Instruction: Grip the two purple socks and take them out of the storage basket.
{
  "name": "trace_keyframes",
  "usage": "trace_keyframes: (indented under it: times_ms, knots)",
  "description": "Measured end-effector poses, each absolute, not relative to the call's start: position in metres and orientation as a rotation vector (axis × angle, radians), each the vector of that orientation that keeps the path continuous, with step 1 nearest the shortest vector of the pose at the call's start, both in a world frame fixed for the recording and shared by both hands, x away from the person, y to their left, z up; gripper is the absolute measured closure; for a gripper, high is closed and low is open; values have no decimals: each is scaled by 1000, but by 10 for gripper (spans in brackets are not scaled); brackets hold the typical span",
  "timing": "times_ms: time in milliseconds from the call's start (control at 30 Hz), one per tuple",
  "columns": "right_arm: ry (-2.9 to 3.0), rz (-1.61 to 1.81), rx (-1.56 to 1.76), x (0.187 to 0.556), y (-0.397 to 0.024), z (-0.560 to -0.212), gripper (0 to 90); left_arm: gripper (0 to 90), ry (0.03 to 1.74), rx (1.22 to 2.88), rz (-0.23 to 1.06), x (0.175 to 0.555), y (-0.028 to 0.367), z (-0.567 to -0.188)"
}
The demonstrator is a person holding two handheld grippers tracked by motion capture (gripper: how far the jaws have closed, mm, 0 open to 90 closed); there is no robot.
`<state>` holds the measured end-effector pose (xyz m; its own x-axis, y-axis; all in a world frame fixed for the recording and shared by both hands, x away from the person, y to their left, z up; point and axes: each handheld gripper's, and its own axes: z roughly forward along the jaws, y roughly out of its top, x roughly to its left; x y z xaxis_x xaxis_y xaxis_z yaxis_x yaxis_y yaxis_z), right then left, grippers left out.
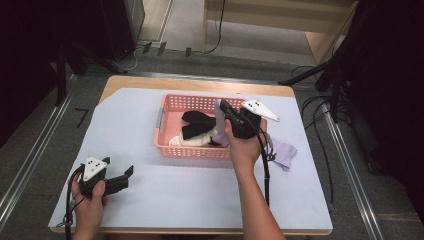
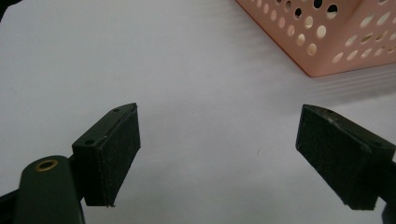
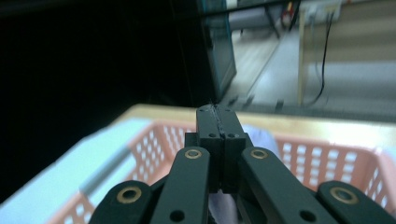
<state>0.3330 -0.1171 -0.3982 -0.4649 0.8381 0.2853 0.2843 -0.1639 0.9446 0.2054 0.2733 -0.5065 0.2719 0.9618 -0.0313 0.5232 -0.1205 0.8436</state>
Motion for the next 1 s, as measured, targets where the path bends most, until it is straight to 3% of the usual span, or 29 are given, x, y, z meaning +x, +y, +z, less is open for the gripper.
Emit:
trace_keyframes:
  times_ms: [233, 500, 733, 1000]
  knots:
    - [1625, 1717, 1193, 334, -106, -390, 900, 147, 1359, 1762, 715, 206, 273, -507]
    - [1876, 1490, 1425, 356, -99, -435, 883, 147, 1360, 1760, 704, 205, 273, -506]
    - [2084, 1394, 1416, 362, -83, -456, 599, 147, 1361, 1762, 709, 206, 273, -507]
    - [2191, 1182, 1407, 360, -60, -468, 405, 147, 1359, 1762, 715, 205, 273, -507]
